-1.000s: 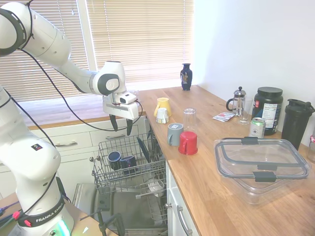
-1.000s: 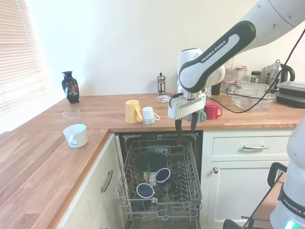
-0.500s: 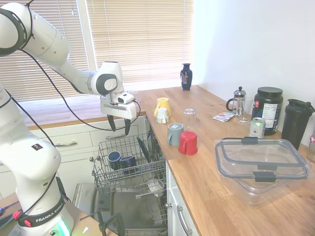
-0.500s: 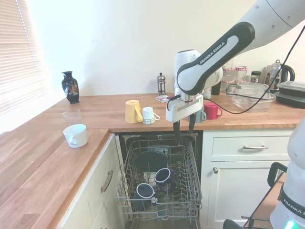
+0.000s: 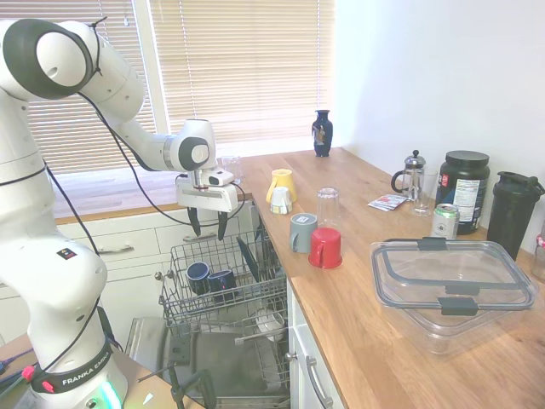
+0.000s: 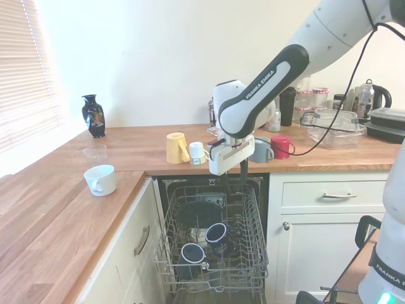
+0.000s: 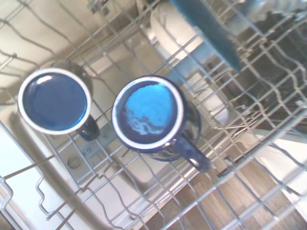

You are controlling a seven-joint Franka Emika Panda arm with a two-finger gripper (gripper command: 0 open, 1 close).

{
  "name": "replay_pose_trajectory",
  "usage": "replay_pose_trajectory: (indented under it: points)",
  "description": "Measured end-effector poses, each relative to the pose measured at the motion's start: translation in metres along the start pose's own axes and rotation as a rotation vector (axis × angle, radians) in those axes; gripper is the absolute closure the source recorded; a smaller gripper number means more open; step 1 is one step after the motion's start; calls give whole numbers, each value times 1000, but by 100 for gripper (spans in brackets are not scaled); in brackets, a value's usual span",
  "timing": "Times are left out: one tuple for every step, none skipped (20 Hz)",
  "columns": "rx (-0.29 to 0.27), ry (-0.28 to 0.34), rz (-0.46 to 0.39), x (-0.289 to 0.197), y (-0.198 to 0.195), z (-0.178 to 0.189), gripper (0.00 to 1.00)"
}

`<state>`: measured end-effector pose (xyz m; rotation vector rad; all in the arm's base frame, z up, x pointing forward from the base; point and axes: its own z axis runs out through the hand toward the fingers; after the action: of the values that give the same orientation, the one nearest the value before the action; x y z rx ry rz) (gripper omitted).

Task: Unload a mug from dishwasher

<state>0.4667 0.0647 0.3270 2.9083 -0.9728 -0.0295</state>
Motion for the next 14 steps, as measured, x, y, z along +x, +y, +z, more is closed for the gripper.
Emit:
replay_pose_trajectory:
  points:
    - [-10, 1, -21, 0, -3, 3, 0]
    - [-20, 2, -41, 0, -6, 7, 0]
    - [-32, 5, -64, 0, -7, 11, 0]
    - [-43, 5, -86, 2, -9, 15, 0]
    - [-54, 4, -109, 3, -10, 20, 0]
    - [-66, 3, -138, 5, -11, 25, 0]
    - [-79, 1, -169, 7, -12, 30, 0]
    - [-90, 0, -198, 8, -12, 36, 0]
    - [-98, 2, -226, 9, -13, 43, 0]
    - [-103, 3, -255, 9, -15, 49, 0]
    - [-106, 8, -282, 9, -17, 55, 0]
    - [-109, 15, -302, 8, -20, 60, 0]
    - [-111, 20, -319, 7, -23, 66, 0]
    - [-116, 27, -336, 6, -26, 72, 0]
